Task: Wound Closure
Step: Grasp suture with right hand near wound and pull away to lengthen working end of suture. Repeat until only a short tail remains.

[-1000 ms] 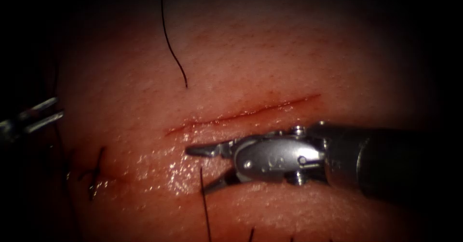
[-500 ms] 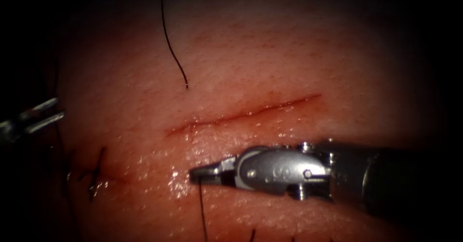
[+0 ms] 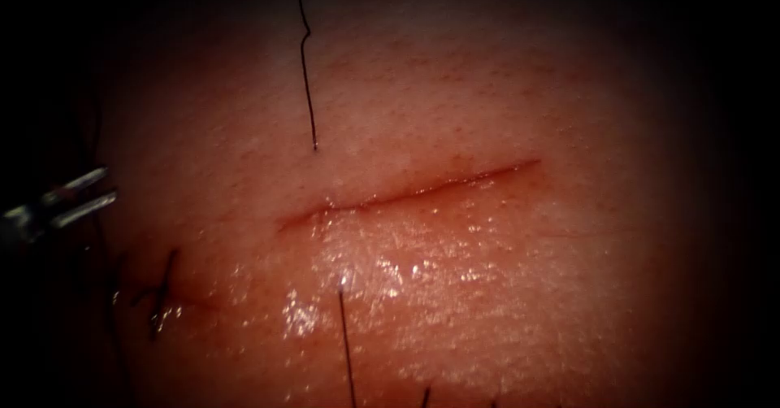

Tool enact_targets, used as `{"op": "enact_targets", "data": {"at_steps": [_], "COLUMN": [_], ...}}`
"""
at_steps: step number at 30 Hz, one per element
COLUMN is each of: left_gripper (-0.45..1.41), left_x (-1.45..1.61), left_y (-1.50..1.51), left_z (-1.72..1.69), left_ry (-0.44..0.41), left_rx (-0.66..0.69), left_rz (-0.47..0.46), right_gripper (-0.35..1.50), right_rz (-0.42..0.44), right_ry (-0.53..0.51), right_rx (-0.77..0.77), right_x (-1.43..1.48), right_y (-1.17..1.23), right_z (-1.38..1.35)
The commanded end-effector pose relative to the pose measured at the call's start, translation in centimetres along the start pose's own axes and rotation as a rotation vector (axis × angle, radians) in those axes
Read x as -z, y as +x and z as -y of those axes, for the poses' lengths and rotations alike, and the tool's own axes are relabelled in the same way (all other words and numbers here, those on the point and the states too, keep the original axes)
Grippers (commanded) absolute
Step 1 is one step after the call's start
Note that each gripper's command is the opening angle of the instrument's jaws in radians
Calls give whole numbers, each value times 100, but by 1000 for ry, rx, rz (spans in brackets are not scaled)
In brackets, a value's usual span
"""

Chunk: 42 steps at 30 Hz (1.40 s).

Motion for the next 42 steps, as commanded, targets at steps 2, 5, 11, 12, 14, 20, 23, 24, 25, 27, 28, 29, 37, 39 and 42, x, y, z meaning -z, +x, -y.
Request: {"op": "enact_targets", "data": {"at_steps": [2,5,11,12,14,20,23,24,25,27,28,29,37,39,42], "left_gripper": [-45,-45,-45,-45,-45,-45,-45,-45,-45,-45,-45,-45,-45,-45,-45], "left_x": [-8,-8,-8,-8,-8,-7,-7,-7,-7,-7,-7,-7,-8,-8,-8], "left_y": [-2,-2,-1,-1,-1,-1,-1,-1,-2,-2,-2,-2,-2,-2,-1], "left_z": [0,0,0,0,0,0,0,0,0,0,0,0,0,0,-1], "left_ry": [0,0,1,1,1,0,-2,-2,-2,-2,-3,-3,-3,-2,-1], "left_rx": [-2,-2,-2,-2,-2,-2,-3,-3,-3,-3,-3,-3,-3,-3,-3], "left_rz": [-2,-2,-1,-1,-1,-2,0,0,0,-1,-1,-1,-1,0,0], "right_gripper": [-35,-35,118,125,133,148,148,148,148,148,148,148,141,140,145], "right_rz": [7,7,-36,-52,-70,-108,-113,-111,-106,-100,-100,-103,-118,-109,-100], "right_ry": [39,63,38,22,-4,-90,-115,-120,-128,-141,-145,-151,-180,-189,-200], "right_rx": [22,33,136,147,166,187,179,181,187,179,177,175,149,145,140], "right_x": [-12,-14,-5,1,11,42,53,54,55,56,57,58,81,81,73], "right_y": [16,28,40,40,39,30,22,18,11,0,-3,-8,-22,-29,-41], "right_z": [33,53,40,31,14,-36,-52,-56,-62,-71,-75,-79,-111,-123,-137]}}
